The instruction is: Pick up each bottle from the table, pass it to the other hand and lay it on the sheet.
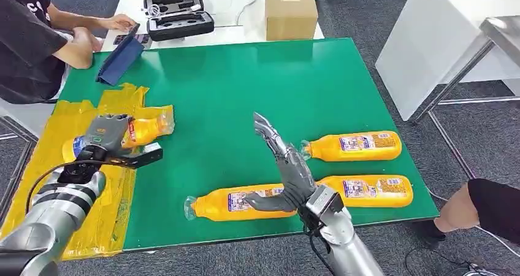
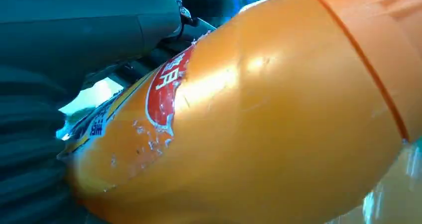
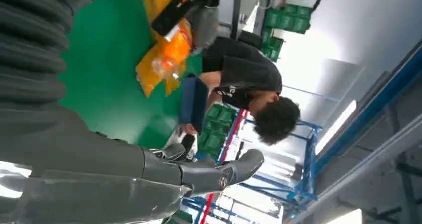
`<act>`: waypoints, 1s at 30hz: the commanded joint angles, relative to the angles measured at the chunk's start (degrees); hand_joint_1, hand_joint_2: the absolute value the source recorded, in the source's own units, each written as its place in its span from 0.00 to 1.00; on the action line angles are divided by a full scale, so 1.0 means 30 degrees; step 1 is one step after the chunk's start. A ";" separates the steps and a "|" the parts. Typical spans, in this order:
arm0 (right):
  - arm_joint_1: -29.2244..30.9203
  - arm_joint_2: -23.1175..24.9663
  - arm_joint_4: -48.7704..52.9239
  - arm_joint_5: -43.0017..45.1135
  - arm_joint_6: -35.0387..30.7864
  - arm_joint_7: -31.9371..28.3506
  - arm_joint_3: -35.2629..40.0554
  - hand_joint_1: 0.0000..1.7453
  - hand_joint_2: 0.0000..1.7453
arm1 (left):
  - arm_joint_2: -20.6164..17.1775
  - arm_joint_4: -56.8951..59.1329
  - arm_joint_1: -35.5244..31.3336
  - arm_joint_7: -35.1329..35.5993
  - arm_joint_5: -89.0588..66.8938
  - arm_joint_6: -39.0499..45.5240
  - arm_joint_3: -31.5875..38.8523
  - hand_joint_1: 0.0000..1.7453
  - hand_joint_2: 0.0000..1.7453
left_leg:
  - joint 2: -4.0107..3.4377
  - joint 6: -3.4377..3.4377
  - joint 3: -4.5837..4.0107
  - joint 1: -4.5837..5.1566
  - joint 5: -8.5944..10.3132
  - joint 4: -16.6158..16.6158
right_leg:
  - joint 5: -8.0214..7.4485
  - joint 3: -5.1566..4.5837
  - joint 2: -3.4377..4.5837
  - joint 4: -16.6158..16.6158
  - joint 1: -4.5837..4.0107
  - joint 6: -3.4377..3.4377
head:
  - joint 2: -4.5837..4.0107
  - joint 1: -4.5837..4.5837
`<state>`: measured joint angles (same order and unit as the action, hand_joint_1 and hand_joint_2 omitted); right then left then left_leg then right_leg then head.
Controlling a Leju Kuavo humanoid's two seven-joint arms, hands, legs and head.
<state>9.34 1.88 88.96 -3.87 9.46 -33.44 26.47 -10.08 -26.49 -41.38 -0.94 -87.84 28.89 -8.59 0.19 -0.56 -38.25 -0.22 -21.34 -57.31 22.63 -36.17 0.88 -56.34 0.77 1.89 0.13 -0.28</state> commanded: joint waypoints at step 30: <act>0.1336 0.0382 -0.3294 -0.3148 -0.1917 0.0914 0.0179 0.00 1.00 | 0.1102 0.2245 -0.0443 -0.1247 0.2482 0.1128 0.2454 0.00 1.00 | 0.0004 0.0019 0.0205 -0.0010 -0.0055 0.0001 | 0.0045 0.0215 -0.0018 0.0007 -0.0020 -0.0025 | 0.0000 0.0000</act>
<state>10.23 2.86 85.11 -7.20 8.11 -31.80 25.55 -9.64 -19.89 -42.92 -1.12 -82.55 25.53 -5.86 0.23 -0.51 -38.00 -0.24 -21.34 -57.29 22.63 -35.90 0.90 -56.35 0.75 1.88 0.13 -0.28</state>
